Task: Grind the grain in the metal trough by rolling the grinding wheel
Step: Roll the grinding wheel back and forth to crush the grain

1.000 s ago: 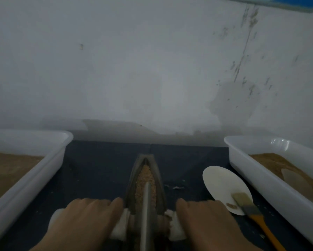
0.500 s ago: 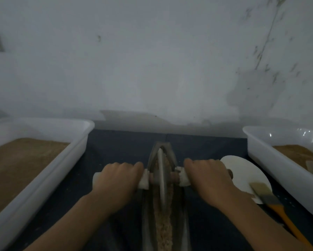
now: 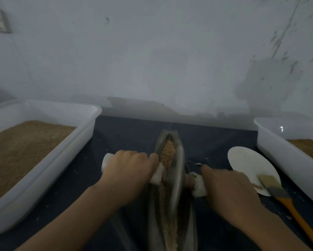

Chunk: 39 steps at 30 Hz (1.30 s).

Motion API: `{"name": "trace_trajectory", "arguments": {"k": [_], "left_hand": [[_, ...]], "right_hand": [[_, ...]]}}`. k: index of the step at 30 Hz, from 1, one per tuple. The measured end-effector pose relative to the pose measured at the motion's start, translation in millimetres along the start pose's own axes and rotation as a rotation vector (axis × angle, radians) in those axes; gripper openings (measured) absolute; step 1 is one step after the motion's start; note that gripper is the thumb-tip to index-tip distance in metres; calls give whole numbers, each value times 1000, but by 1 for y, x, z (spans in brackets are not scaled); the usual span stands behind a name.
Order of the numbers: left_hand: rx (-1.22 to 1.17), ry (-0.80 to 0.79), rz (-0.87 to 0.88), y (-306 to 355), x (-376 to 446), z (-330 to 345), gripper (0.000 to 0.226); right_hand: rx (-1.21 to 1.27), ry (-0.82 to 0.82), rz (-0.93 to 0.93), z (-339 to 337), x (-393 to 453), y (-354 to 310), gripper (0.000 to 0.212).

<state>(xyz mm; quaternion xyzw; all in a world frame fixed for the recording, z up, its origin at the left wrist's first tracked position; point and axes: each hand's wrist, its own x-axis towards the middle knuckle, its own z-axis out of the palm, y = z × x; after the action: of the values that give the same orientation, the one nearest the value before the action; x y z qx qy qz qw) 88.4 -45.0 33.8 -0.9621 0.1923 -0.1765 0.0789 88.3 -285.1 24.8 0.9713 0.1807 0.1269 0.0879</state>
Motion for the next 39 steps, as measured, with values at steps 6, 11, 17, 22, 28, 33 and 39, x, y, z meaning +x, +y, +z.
{"name": "trace_trajectory", "arguments": {"k": [6, 11, 17, 22, 28, 33, 39], "left_hand": [[10, 63, -95, -15, 27, 23, 39], [-47, 11, -80, -9, 3, 13, 41], [-39, 71, 35, 9, -49, -14, 55], [11, 78, 7, 6, -41, -6, 53], [14, 63, -113, -11, 8, 21, 35], [49, 64, -82, -8, 10, 16, 38], [-23, 8, 10, 7, -35, -12, 48]], "right_hand": [[-145, 157, 7, 9, 54, 9, 34], [-169, 169, -66, 1, 32, 4, 39], [-92, 45, -55, -10, -25, -6, 66], [-23, 125, -109, -4, -23, -6, 78], [-212, 256, -23, 3, 44, 3, 43], [-210, 137, 13, 3, 38, 3, 37], [-62, 129, -119, -16, -27, -8, 71]]}}
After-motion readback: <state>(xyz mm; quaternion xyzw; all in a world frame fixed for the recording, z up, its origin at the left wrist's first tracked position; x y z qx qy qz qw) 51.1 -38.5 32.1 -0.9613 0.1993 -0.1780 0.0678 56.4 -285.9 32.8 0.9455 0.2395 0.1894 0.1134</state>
